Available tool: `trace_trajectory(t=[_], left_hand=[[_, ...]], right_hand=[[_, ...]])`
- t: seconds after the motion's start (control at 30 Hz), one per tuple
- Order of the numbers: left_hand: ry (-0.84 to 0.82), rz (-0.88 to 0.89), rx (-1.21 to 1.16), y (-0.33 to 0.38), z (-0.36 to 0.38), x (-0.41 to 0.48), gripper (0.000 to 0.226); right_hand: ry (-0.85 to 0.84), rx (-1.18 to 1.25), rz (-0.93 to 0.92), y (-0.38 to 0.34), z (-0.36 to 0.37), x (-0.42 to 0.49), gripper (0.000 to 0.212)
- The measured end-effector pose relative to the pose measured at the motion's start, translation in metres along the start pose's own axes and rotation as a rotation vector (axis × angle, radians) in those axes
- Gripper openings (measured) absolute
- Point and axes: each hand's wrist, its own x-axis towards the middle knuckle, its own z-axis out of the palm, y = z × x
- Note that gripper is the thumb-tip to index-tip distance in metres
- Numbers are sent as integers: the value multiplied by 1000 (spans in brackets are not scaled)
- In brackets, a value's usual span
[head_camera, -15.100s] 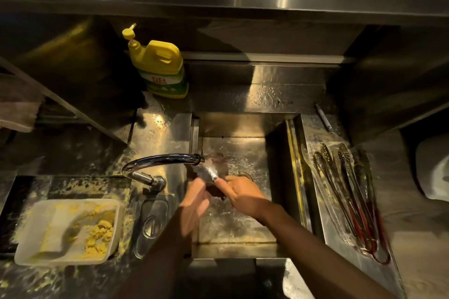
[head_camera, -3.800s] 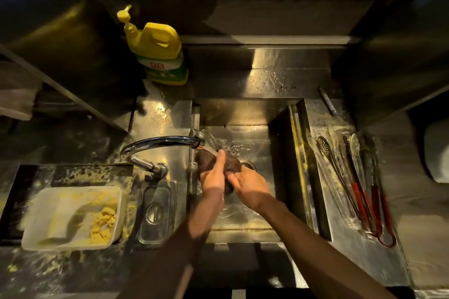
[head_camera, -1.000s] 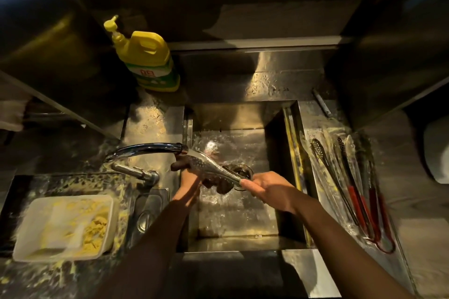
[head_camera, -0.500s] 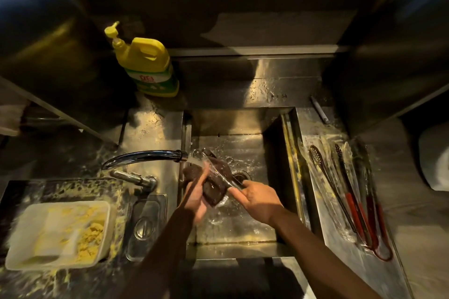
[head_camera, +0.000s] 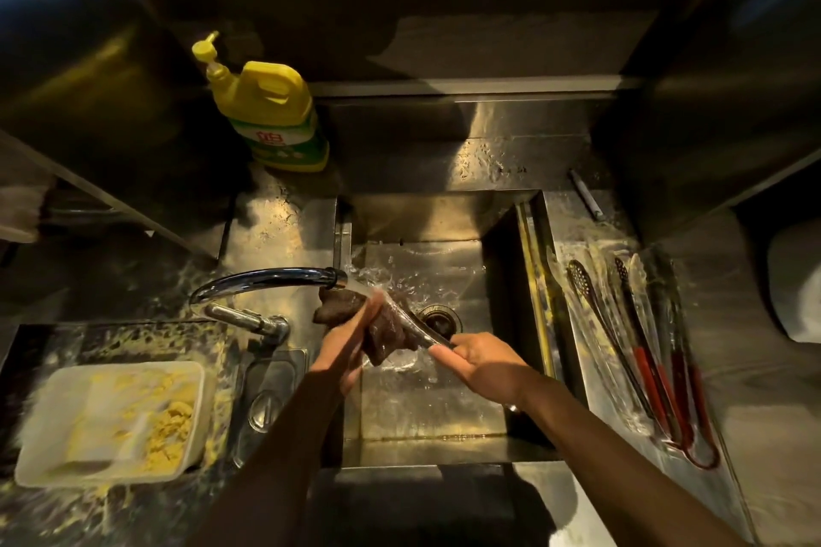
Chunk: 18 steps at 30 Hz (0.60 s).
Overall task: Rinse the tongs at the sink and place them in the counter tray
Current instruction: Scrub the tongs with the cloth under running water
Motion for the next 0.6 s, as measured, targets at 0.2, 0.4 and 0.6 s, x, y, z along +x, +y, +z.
trace_trajectory(t=[0.2,0.4,0.6], left_hand=[[21,2,11,3,13,-3,44],[95,49,83,7,9,-1,39],[199,160,295,8,11,11,25]], right_hand=[[36,-24,24,-10,11,-3,52],[-36,-51,73,-2,-11,1,59],[-70,59,93,-9,6,-1,55]])
